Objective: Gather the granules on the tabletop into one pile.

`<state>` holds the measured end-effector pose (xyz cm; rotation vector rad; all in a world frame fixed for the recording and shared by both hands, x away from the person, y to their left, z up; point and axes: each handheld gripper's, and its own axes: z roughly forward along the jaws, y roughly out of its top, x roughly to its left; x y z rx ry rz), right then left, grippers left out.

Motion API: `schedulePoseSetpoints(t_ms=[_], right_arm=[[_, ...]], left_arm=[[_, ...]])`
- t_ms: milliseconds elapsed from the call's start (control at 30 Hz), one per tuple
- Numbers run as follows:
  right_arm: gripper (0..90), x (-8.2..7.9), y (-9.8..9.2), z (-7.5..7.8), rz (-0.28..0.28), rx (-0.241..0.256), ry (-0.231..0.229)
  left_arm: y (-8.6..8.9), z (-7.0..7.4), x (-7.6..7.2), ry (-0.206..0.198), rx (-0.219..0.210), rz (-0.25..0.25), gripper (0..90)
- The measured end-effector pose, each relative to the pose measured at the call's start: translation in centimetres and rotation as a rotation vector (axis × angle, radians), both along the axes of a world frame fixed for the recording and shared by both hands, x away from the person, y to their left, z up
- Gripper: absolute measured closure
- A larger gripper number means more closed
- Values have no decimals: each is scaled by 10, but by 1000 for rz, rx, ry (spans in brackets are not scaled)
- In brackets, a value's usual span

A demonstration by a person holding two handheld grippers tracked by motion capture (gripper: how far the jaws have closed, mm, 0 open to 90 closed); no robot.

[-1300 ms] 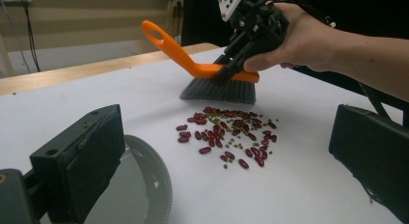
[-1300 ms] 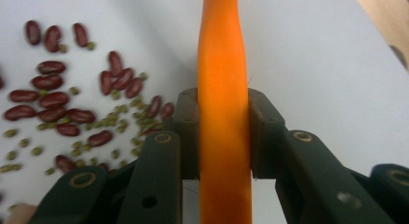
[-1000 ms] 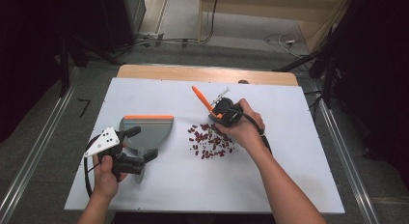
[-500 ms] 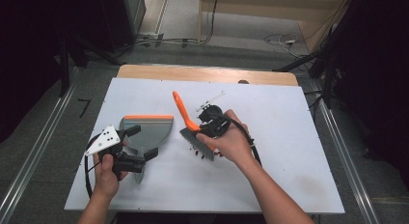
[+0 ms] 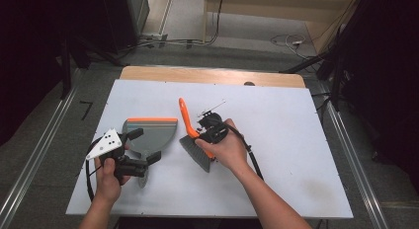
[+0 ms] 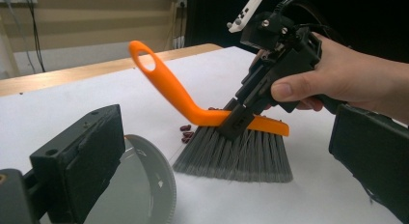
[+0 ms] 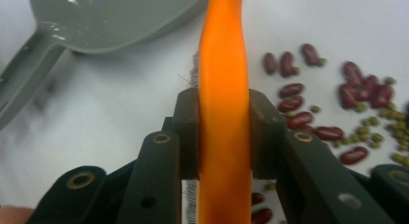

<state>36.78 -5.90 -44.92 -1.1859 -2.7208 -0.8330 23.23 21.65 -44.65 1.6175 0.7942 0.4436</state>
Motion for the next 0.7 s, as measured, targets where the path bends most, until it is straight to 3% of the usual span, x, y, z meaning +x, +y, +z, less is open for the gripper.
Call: schedulePoseSetpoints(t_ms=[467,700], right_arm=[[681,21,-47,-3,-131,7,-10],[679,26,-66,-3,-169,16,-11]], left_arm=[[-2,-1,0,6,11,-1,0],[-3,-1,0,7,8,-2,0]])
